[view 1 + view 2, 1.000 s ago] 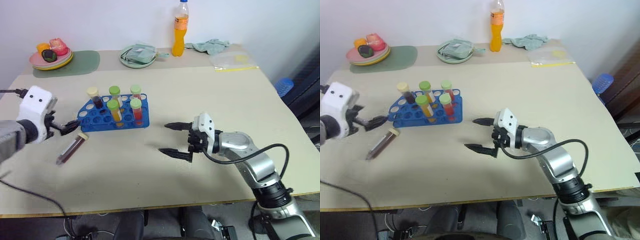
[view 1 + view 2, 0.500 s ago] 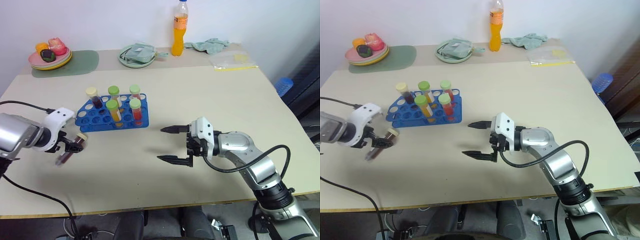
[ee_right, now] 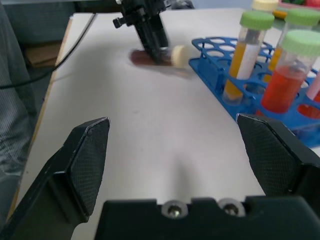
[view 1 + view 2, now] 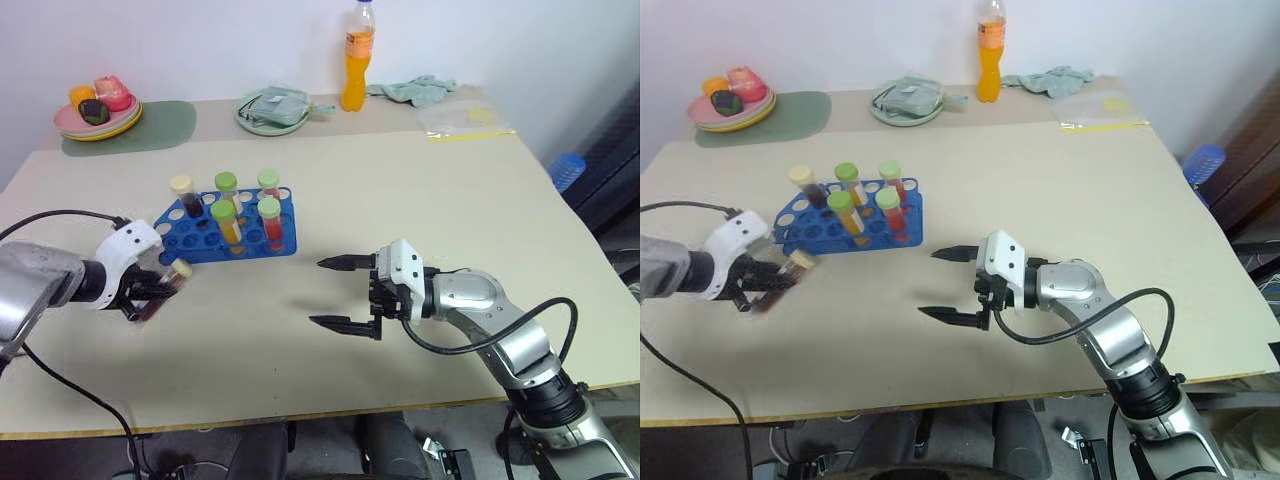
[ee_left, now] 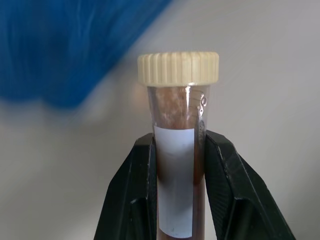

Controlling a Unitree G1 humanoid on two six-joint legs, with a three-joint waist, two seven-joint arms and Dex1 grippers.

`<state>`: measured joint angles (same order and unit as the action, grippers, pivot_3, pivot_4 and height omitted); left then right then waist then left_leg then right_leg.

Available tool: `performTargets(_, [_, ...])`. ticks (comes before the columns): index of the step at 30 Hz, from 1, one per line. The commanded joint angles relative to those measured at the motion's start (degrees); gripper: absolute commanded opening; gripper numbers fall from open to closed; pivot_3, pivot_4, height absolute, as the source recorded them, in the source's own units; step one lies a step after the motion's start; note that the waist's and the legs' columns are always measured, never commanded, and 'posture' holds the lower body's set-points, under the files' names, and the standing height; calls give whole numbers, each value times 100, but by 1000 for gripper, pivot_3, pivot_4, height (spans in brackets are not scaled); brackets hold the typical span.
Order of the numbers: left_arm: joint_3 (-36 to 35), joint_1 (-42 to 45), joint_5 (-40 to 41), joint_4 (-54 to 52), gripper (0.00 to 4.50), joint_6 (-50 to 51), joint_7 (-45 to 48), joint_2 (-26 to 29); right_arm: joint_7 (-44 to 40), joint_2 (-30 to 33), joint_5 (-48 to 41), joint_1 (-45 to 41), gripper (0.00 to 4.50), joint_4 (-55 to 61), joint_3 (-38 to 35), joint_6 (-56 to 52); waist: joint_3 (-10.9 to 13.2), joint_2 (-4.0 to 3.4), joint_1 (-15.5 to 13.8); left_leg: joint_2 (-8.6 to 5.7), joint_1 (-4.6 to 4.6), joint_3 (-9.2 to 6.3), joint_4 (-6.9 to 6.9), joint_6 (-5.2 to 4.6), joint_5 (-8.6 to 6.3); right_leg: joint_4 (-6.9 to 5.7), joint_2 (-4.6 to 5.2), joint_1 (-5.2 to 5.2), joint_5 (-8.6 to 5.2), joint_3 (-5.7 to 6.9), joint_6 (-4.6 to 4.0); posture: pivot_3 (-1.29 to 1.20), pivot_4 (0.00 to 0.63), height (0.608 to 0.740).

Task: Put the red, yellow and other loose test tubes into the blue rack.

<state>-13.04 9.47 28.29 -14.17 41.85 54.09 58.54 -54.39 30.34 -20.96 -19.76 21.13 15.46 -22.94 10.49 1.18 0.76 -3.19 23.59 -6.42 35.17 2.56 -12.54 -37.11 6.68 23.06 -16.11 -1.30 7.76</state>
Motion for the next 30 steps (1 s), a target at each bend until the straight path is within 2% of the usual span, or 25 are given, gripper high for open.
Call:
performTargets(1, [-1729, -168, 594, -717, 729, -613, -1065, -1222, -45, -33, -53, -43, 4500, 122, -39, 66, -3, 11, -15, -1, 2, -1, 2, 0, 0, 5, 0, -2, 1, 2, 1, 0, 150, 740])
performTargets(3, [-2022, 168, 826, -801, 729, -499, -2084, -2018, -81, -43, -59, -64, 4500, 53, -32, 82, -6, 13, -24, -2, 1, -12, 9, 0, 0, -2, -2, -6, 1, 9, 1, 0, 150, 740])
performTargets(4, [-2043, 344, 674, -775, 729, -736, -2576, -2403, -96, -58, -56, -86, 4500, 9, -23, 88, -7, 14, -33, -7, -3, -14, 10, 0, 0, -6, -1, -11, 2, 10, 2, 0, 150, 740])
performTargets(8, [-1356, 389, -1002, -824, 729, -2119, -4018, -3398, -161, -154, -45, -170, 4500, -129, 38, 99, -12, 22, -23, -28, -17, -15, 17, 0, 0, -3, 2, -33, 3, 15, 5, 0, 150, 740])
performTargets(11, [-823, 352, -1553, -700, 729, -2677, -4447, -3922, -199, -208, -25, -213, 4500, -184, 75, 109, -12, 22, -28, -30, -15, -14, 14, 1, 0, -2, 0, -30, 3, 15, 5, 0, 150, 740])
performTargets(14, [-507, 314, -1901, -475, 729, -2939, -4728, -4222, -210, -224, 17, -220, 4500, -220, 77, 148, -13, 22, -21, -32, -14, -13, 15, 1, 0, -1, 0, -30, 3, 15, 5, 0, 150, 740])
performTargets(18, [-313, 167, -2153, -213, 729, -3127, -4859, -4331, -174, -202, 88, -173, 4500, -243, 28, 222, -13, 22, -2, -31, -15, -12, 13, 0, 0, -2, -3, -28, 3, 14, 5, 0, 150, 740])
performTargets(30, [-188, 125, -1889, 147, 729, -3017, -4642, -4411, -67, -219, 125, -115, 4500, -172, 1, 214, -14, 20, -12, -32, -15, -13, 14, 0, 0, -2, -3, -30, 3, 15, 5, 0, 150, 740])
